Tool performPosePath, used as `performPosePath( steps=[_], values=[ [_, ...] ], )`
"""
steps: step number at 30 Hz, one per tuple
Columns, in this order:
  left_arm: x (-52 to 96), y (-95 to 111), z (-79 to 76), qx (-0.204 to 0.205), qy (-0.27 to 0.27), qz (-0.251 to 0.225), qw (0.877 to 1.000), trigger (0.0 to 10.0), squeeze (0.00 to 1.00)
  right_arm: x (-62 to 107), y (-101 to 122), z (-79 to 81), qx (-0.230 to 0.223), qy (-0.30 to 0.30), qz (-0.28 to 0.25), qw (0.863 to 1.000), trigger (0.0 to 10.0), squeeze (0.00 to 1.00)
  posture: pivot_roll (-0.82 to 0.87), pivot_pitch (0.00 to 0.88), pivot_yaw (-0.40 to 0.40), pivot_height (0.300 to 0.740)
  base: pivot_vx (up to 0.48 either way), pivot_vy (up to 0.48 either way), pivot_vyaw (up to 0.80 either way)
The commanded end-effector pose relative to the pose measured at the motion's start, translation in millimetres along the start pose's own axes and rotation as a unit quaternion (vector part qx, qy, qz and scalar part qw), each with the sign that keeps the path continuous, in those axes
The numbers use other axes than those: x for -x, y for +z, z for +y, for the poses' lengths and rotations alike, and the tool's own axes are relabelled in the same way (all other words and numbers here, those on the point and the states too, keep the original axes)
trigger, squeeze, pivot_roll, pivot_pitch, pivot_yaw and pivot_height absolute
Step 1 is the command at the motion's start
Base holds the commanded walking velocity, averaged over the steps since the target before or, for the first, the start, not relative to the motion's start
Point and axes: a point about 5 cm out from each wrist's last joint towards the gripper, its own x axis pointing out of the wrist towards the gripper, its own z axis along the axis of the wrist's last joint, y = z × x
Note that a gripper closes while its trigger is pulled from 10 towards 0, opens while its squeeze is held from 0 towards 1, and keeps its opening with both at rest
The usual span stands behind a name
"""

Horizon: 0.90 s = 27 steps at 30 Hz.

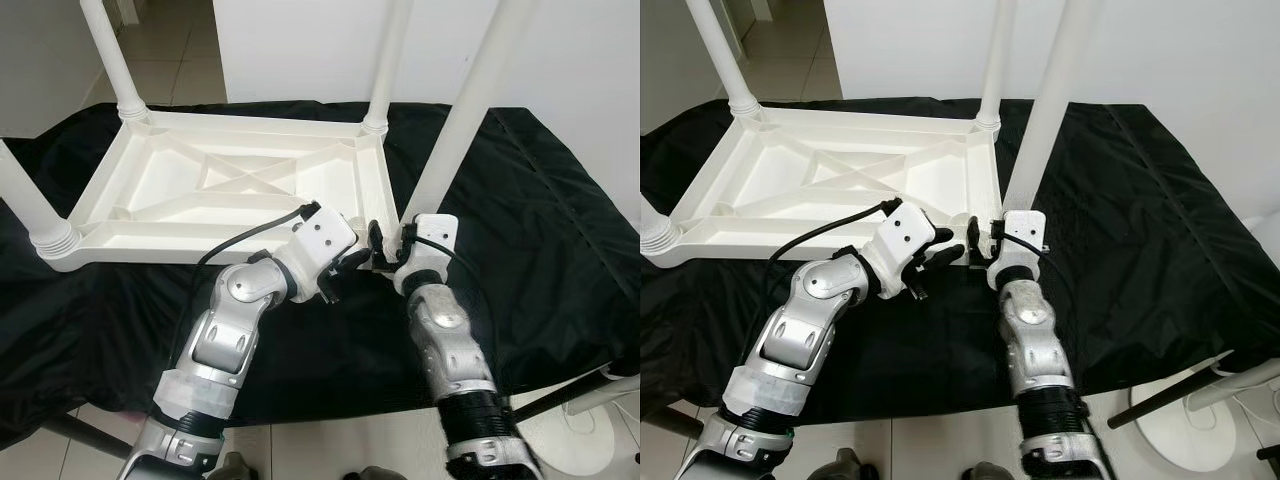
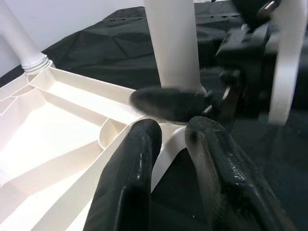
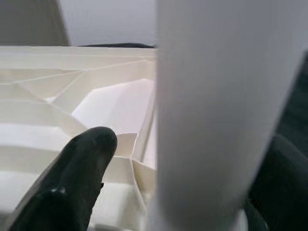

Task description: Building children table

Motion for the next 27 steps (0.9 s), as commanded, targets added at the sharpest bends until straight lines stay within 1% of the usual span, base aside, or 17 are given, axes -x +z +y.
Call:
performPosePath(
  steps=[1, 3, 4, 5, 6, 7, 9, 10, 12, 14, 17, 18, 19, 20, 24, 26, 27],
  values=[
    [-1.6, 1.0, 5.9, -0.012, 0.06, 0.001, 0.998, 10.0, 0.0, 3.5, -4.8, -9.3, 0.009, 0.046, 0.007, 0.999, 10.0, 0.27, -0.05, 0.0, -0.029, 0.74, 0.0, 0.0, 0.0],
    [-1.9, 1.2, 6.4, -0.012, 0.059, 0.001, 0.998, 10.0, 0.0, 3.8, -8.0, -15.1, 0.024, 0.072, 0.018, 0.997, 10.0, 0.27, -0.05, 0.0, -0.029, 0.74, 0.0, 0.0, 0.0],
    [-1.9, 1.2, 6.4, -0.012, 0.059, 0.001, 0.998, 10.0, 0.0, 3.8, -8.0, -15.1, 0.024, 0.072, 0.018, 0.997, 10.0, 0.27, -0.05, 0.0, -0.029, 0.74, 0.0, 0.0, 0.0],
    [-2.1, 1.6, 6.5, -0.011, 0.059, 0.0, 0.998, 10.0, 0.0, 3.2, -10.4, -19.8, 0.03, 0.088, 0.026, 0.995, 10.0, 0.0, -0.05, 0.0, -0.026, 0.74, 0.0, 0.0, 0.0],
    [-2.5, 1.9, 6.7, -0.01, 0.058, -0.001, 0.998, 10.0, 0.0, 2.8, -11.7, -23.0, 0.033, 0.097, 0.03, 0.994, 10.0, 0.0, -0.05, 0.0, -0.026, 0.74, 0.0, 0.0, 0.0],
    [-2.9, 3.1, 7.1, -0.008, 0.058, -0.003, 0.998, 10.0, 0.0, 2.1, -13.7, -26.4, 0.042, 0.123, 0.038, 0.991, 10.0, 0.0, -0.04, 0.0, -0.026, 0.74, 0.0, 0.0, 0.0],
    [-2.9, 3.1, 7.1, -0.008, 0.058, -0.003, 0.998, 10.0, 0.0, 2.1, -13.7, -26.4, 0.042, 0.123, 0.038, 0.991, 10.0, 0.0, -0.04, 0.0, -0.026, 0.74, 0.0, 0.0, 0.0],
    [-3.2, 4.2, 7.6, -0.009, 0.058, -0.005, 0.998, 10.0, 0.0, 1.6, -14.6, -29.1, 0.05, 0.146, 0.043, 0.987, 10.0, 0.0, -0.04, 0.0, -0.025, 0.74, 0.0, 0.0, 0.0],
    [-3.2, 4.2, 7.6, -0.009, 0.058, -0.005, 0.998, 10.0, 0.0, 1.6, -14.6, -29.1, 0.05, 0.146, 0.043, 0.987, 10.0, 0.0, -0.04, 0.0, -0.025, 0.74, 0.0, 0.0, 0.0],
    [-4.6, 6.0, 8.4, -0.007, 0.055, -0.008, 0.998, 10.0, 0.0, -7.7, -12.8, -34.1, 0.061, 0.198, 0.05, 0.977, 10.0, 0.0, -0.05, 0.0, -0.021, 0.74, 0.0, 0.0, 0.0],
    [-5.3, 6.2, 8.6, -0.006, 0.054, -0.008, 0.999, 10.0, 0.0, -11.6, -11.7, -35.4, 0.063, 0.209, 0.053, 0.974, 10.0, 0.0, -0.05, 0.0, -0.02, 0.74, 0.0, 0.0, 0.0],
    [-5.8, 6.8, 8.3, -0.004, 0.052, -0.01, 0.999, 10.0, 0.0, -16.3, -10.2, -36.5, 0.062, 0.216, 0.053, 0.973, 10.0, 0.0, -0.04, 0.0, -0.02, 0.74, 0.0, 0.0, 0.0],
    [-5.8, 6.8, 8.3, -0.004, 0.052, -0.01, 0.999, 10.0, 0.0, -16.3, -10.2, -36.5, 0.062, 0.216, 0.053, 0.973, 10.0, 0.0, -0.04, 0.0, -0.02, 0.74, 0.0, 0.0, 0.0],
    [-6.5, 8.6, 7.3, -0.005, 0.051, -0.013, 0.999, 10.0, 0.0, -27.4, -7.3, -34.7, 0.066, 0.228, 0.057, 0.97, 10.0, 0.0, -0.03, 0.0, -0.02, 0.74, 0.0, 0.0, 0.0],
    [-6.7, 9.1, 6.8, -0.005, 0.051, -0.014, 0.999, 10.0, 0.0, -31.1, -6.3, -33.5, 0.069, 0.235, 0.058, 0.968, 10.0, 0.0, -0.03, 0.0, -0.02, 0.74, 0.0, 0.0, 0.0],
    [-6.6, 9.6, 6.0, -0.007, 0.05, -0.015, 0.999, 10.0, 0.0, -36.7, -6.4, -28.3, 0.076, 0.257, 0.068, 0.961, 10.0, 0.0, -0.02, 0.0, -0.026, 0.74, 0.0, 0.0, 0.0],
    [-6.6, 9.6, 5.8, -0.007, 0.05, -0.014, 0.999, 10.0, 0.0, -38.1, -7.5, -26.7, 0.079, 0.265, 0.073, 0.958, 7.5, 0.0, -0.02, 0.0, -0.028, 0.74, 0.0, 0.0, 0.0]
  ],
)
